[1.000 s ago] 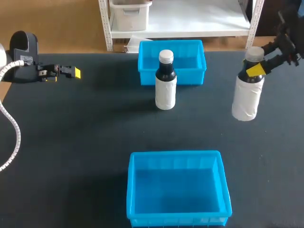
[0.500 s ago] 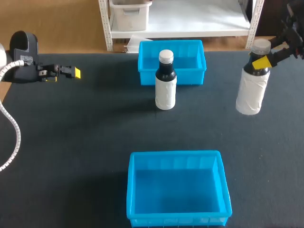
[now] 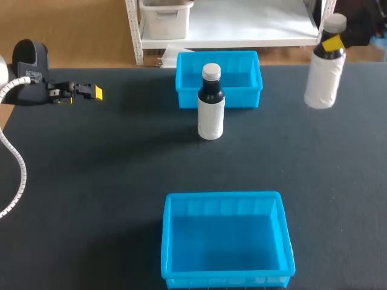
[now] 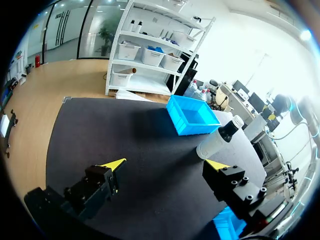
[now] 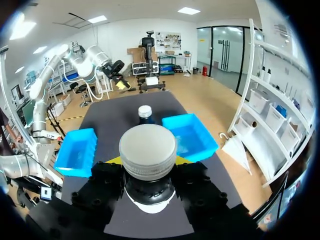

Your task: Pick up the bottle, and place it in the far bin if it is heavy, or in the near bin if it is light.

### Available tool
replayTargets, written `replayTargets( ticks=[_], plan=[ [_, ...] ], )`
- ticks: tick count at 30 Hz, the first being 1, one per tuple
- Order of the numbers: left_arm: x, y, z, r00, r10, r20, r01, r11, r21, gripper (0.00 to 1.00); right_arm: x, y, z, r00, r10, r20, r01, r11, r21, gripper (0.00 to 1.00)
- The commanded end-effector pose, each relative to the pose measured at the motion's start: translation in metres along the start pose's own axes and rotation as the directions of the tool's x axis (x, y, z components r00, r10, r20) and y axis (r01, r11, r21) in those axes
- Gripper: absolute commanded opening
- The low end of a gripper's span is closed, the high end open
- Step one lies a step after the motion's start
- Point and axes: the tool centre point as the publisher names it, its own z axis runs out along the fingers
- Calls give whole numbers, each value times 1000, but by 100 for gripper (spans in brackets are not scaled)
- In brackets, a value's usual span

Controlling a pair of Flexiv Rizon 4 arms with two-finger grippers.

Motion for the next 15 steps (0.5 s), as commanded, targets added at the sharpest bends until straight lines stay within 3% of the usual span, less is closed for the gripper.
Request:
replayTargets(
  ticks=[1, 15],
  plan=[
    [0, 0, 0, 1000, 0, 0, 0, 1000, 0, 100, -18, -42, 20, 1000, -5, 1, 5, 1000, -20, 14],
    [0, 0, 0, 1000, 0, 0, 0, 1000, 0, 100, -79, -95, 87, 998, -65, 23, 65, 998, -11, 14]
  ],
)
